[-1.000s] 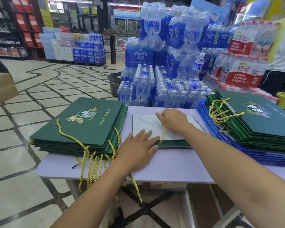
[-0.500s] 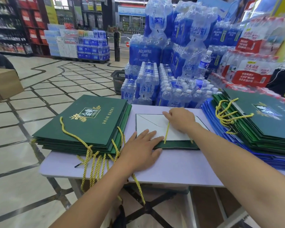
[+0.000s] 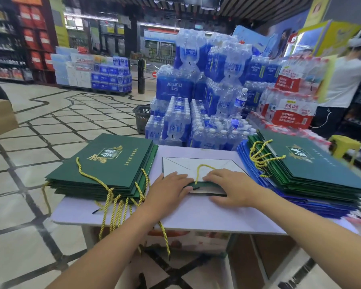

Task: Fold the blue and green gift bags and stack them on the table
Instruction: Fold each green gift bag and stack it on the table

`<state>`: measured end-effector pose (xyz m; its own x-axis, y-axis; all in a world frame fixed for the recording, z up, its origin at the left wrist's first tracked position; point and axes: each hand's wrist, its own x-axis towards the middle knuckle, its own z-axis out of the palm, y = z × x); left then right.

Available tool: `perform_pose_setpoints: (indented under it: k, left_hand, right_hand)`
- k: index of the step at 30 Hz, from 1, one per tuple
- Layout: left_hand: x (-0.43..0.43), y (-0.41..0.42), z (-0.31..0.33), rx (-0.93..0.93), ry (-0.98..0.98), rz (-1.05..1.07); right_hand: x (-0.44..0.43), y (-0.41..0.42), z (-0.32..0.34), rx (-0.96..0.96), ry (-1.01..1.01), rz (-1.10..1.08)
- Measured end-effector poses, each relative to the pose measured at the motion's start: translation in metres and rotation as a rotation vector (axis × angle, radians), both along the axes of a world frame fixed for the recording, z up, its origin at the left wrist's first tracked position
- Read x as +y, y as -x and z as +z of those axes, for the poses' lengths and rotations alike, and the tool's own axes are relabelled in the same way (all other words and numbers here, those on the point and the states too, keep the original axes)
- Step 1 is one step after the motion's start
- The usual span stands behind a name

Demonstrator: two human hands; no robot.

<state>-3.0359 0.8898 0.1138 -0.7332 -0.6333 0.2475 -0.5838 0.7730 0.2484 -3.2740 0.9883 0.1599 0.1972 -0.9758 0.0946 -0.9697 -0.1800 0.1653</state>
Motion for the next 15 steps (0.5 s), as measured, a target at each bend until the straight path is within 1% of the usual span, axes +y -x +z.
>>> perform_pose_setpoints:
  k: [2, 4, 6, 7, 9, 12, 14, 15]
  left_hand:
    - [0.0, 0.0, 0.005, 0.002, 0.064, -0.006]
    - [-0.001, 0.0, 0.018, 0.044, 0.154, -0.011]
    - [-0.003, 0.0, 0.036, 0.173, 0.239, 0.001]
    - [-0.005, -0.001, 0.046, 0.256, 0.289, 0.021]
    - [-0.008, -0.004, 0.07, 0.415, 0.382, 0.082]
    - [-0.01, -0.009, 0.105, 0.651, 0.411, 0.147]
    - [-0.012, -0.011, 0.123, 0.742, 0.388, 0.168]
    - [-0.014, -0.011, 0.129, 0.752, 0.375, 0.171]
  right_hand:
    - [0.005, -0.002, -0.002, 0.04, 0.058, -0.005]
    - [0.008, -0.007, 0.004, 0.06, 0.179, -0.016]
    - [0.006, -0.007, 0.012, 0.05, 0.338, -0.014]
    - [0.005, -0.006, 0.019, 0.03, 0.387, -0.048]
    - [0.003, -0.009, 0.039, -0.023, 0.417, -0.122]
    - [-0.001, -0.012, 0.073, -0.142, 0.494, -0.181]
    - [-0.002, -0.016, 0.096, -0.297, 0.556, -0.196]
    - [-0.003, -0.017, 0.106, -0.395, 0.592, -0.185]
